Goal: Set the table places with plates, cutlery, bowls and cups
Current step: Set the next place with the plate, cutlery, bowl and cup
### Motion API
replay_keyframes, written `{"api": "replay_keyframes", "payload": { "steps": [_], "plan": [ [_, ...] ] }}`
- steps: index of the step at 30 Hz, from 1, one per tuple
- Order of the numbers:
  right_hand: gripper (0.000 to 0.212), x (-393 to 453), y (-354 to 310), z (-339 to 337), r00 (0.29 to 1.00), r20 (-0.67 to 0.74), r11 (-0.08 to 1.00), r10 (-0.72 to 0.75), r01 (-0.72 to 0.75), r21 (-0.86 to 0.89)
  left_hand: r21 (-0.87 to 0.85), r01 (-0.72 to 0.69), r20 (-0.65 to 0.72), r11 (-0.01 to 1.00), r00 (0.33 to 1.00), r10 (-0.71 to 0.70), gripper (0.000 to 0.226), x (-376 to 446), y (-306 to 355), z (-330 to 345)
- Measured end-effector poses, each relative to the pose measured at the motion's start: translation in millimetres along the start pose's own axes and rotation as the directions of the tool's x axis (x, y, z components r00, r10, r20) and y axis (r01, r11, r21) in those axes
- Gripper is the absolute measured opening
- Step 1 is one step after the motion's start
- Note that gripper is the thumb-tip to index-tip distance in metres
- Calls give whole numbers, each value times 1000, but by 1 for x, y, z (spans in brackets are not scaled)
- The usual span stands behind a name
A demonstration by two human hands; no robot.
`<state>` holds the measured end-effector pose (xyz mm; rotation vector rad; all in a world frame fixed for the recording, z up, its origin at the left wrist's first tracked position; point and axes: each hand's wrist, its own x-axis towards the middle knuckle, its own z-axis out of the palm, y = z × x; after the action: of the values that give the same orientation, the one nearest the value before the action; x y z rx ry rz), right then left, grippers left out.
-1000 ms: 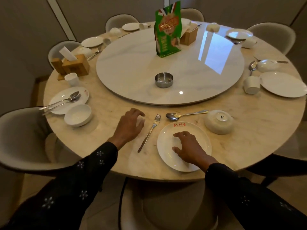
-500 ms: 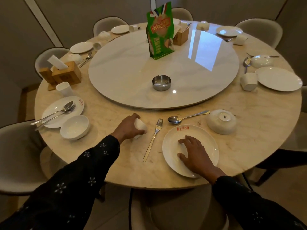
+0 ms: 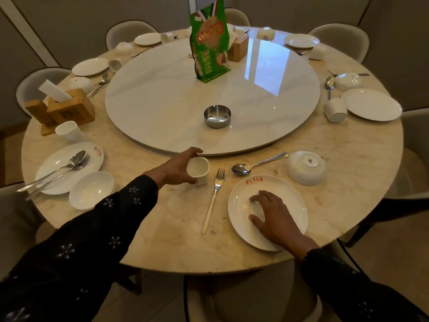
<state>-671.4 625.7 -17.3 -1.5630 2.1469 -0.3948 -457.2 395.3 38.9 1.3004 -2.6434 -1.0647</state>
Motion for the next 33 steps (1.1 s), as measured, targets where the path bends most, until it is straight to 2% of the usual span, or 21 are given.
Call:
{"api": "replay_keyframes", "payload": {
  "steps": [8, 14, 16, 18, 19, 21, 23, 24, 26, 29, 33],
  "plan": [
    [50, 0, -4, 2, 1000, -21, 1000, 22, -21, 14, 42, -8, 82, 999, 997, 5, 94, 10, 2, -2],
    [49, 1, -6, 4, 999, -32, 1000, 24, -24, 1, 19, 26, 93, 999, 995, -28, 101, 10, 5, 2],
    [49, 2, -6, 3, 999, -27, 1000, 25, -25, 1, -29, 75, 58, 997, 996, -74, 110, 4, 5, 4],
    [49, 3, -6, 2, 999, -25, 1000, 24, -24, -1, -147, 166, -51, 975, 983, -175, 112, -7, 0, 9],
    [49, 3, -7, 1, 999, -26, 1000, 21, -21, -6, -222, 217, -118, 951, 962, -247, 106, -16, -2, 13],
    [48, 4, -8, 2, 999, -32, 1000, 17, -18, -12, -312, 293, -243, 904, 895, -374, 81, -36, -8, 32],
    [47, 4, -10, 2, 999, -51, 1000, 17, -18, -10, -308, 314, -324, 898, 853, -409, 49, -54, -10, 60],
    [46, 4, -10, 3, 998, -60, 1000, 19, -20, -8, -305, 308, -326, 901, 855, -403, 38, -63, -7, 75],
    [46, 2, -11, 5, 997, -77, 1000, 16, -16, 0, -257, 290, -310, 922, 879, -362, 32, -72, 6, 100],
    [47, -2, -11, 8, 997, -79, 1000, 15, -15, 10, -105, 257, -362, 961, 890, -278, 35, -72, 26, 125],
    [49, -3, -10, 5, 998, -54, 1000, 13, -13, -4, -130, 279, -382, 951, 871, -308, 20, -66, 46, 133]
  ]
}}
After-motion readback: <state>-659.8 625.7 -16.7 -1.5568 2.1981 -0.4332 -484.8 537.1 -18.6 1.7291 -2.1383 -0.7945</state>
